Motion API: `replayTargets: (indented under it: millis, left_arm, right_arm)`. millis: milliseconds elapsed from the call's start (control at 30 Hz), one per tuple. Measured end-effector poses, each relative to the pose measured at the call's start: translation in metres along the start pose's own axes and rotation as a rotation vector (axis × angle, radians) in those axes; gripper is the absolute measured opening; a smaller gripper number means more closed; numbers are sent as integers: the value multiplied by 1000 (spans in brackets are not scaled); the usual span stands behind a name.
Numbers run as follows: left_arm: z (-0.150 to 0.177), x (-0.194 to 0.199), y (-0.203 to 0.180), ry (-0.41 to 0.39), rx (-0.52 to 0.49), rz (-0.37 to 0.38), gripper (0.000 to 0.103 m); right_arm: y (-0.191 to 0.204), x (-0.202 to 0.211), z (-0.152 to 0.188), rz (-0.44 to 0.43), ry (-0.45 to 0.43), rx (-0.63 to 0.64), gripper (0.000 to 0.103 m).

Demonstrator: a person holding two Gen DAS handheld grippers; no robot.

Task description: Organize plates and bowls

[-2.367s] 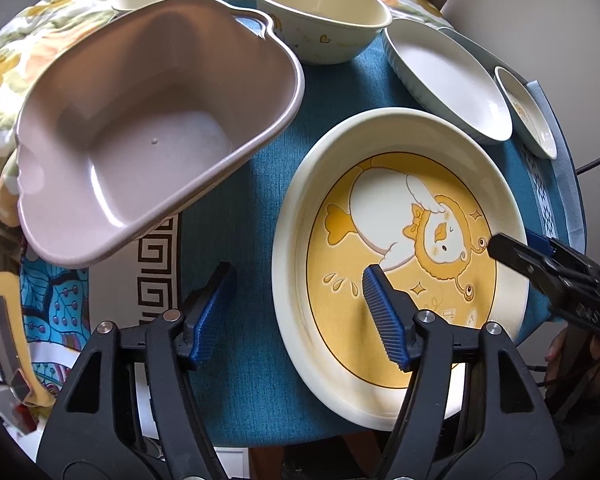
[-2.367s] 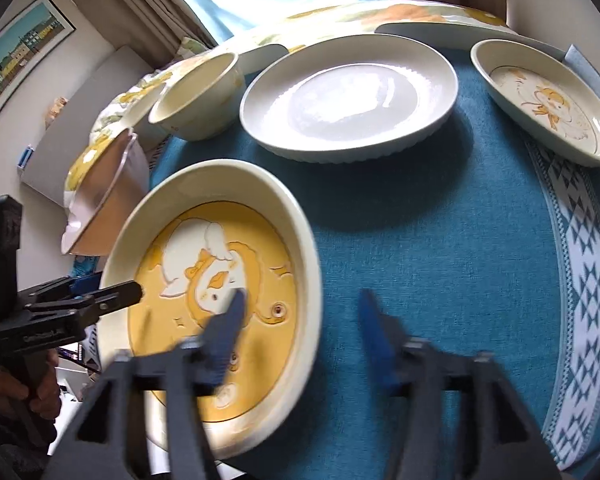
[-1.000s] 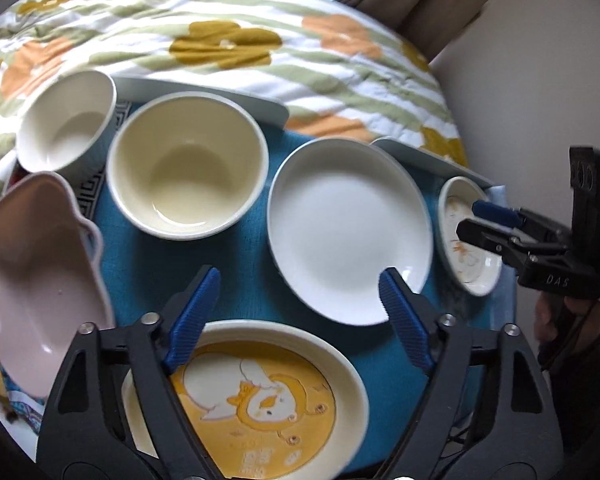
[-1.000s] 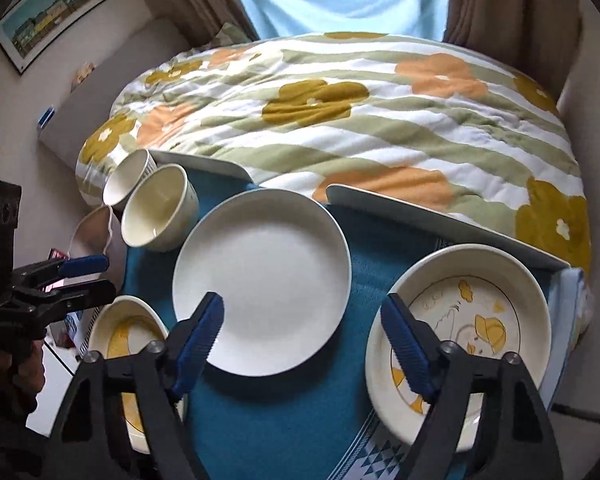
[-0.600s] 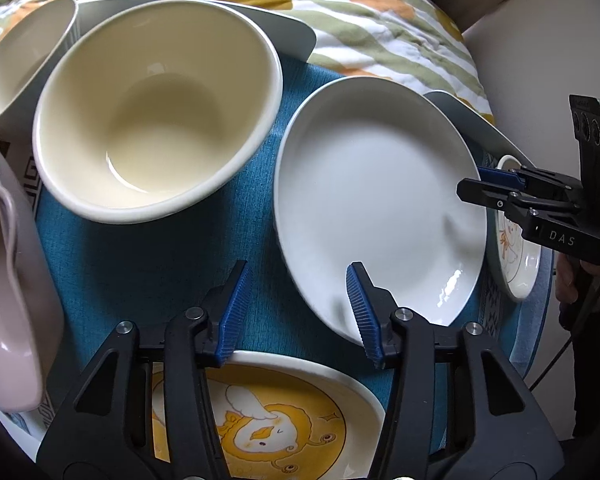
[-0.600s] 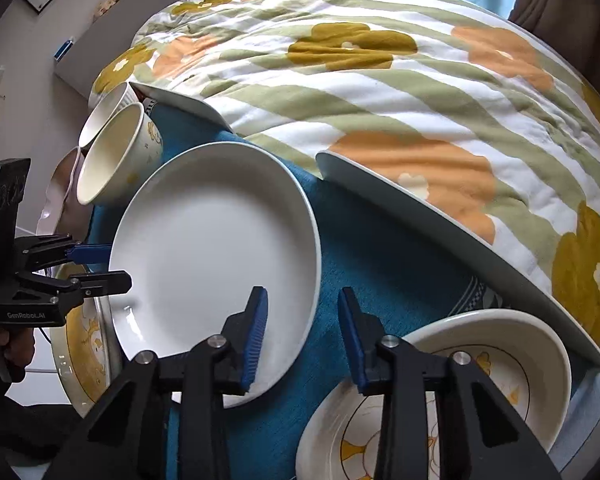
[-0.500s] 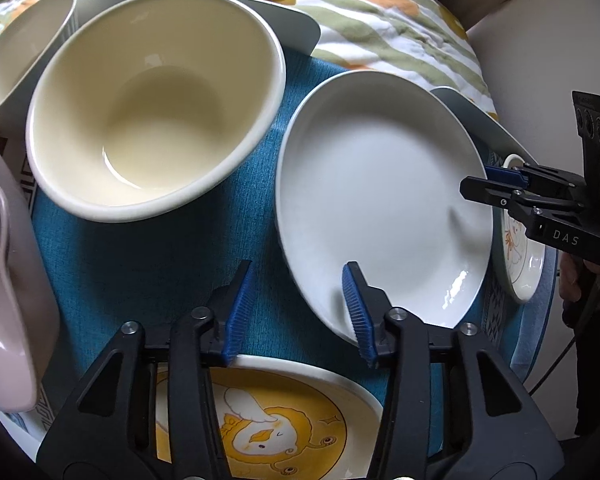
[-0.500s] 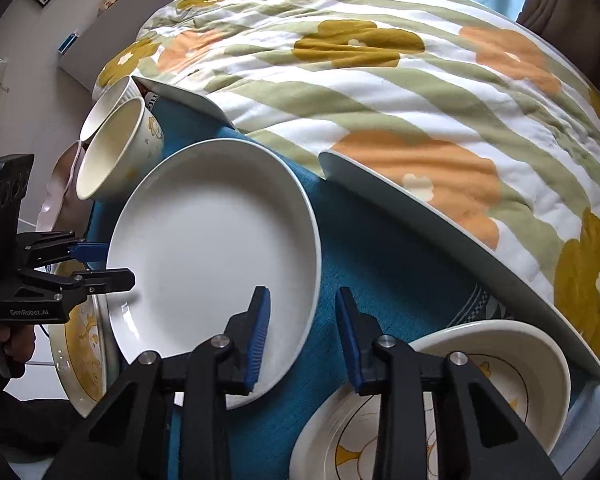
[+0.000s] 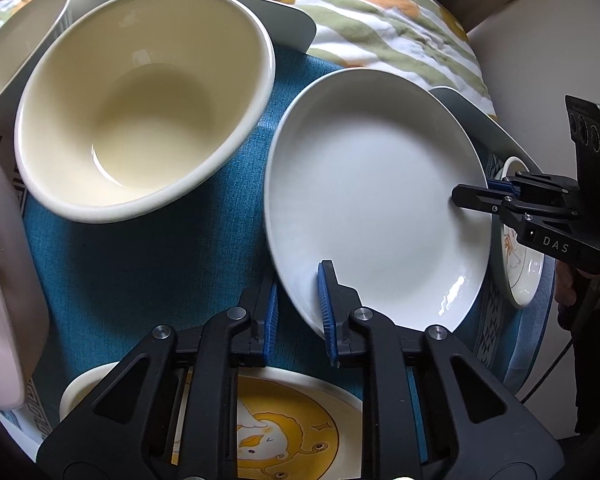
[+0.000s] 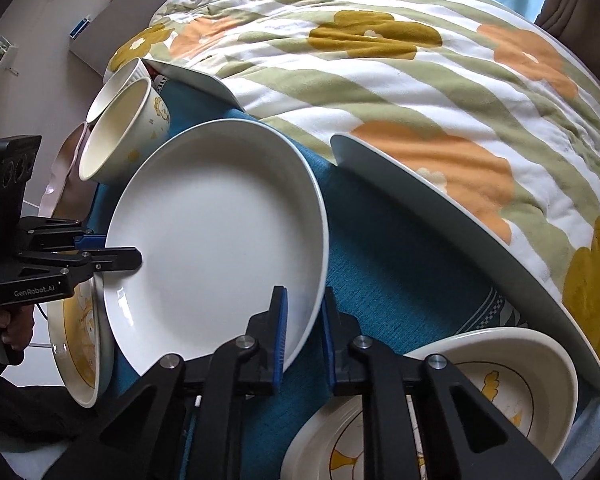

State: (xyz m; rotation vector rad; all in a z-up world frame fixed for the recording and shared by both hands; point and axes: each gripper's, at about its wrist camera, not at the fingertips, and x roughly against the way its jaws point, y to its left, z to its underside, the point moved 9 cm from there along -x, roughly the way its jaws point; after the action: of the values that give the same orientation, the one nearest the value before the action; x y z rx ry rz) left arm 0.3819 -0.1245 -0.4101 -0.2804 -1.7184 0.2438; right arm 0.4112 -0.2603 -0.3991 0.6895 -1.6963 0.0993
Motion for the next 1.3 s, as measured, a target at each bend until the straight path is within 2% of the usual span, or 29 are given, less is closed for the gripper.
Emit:
replayTargets:
  millis: [133, 333, 700, 1000, 1167, 1300]
  left_arm:
    - [-2, 3, -4, 2, -30, -30, 17]
    - [-3, 9, -5, -7, -24, -25, 17]
    - [-3, 51, -7, -91, -47, -22, 17]
    - [20, 108, 2, -173, -111, -2, 17]
    - [49, 131, 21, -177, -157, 12, 17]
    - [77, 135, 41, -166, -203, -6, 17]
  right_arm:
    - [0, 0, -1, 6, 0, -16, 14]
    - [1, 6, 0, 8, -10, -40, 14]
    - [23, 42, -3, 24, -98, -30, 14]
    - [83, 87, 20, 75, -207, -79, 14]
    - [125, 91, 47, 90, -239, -140, 14]
    - [157, 78, 70, 106, -237, -190, 14]
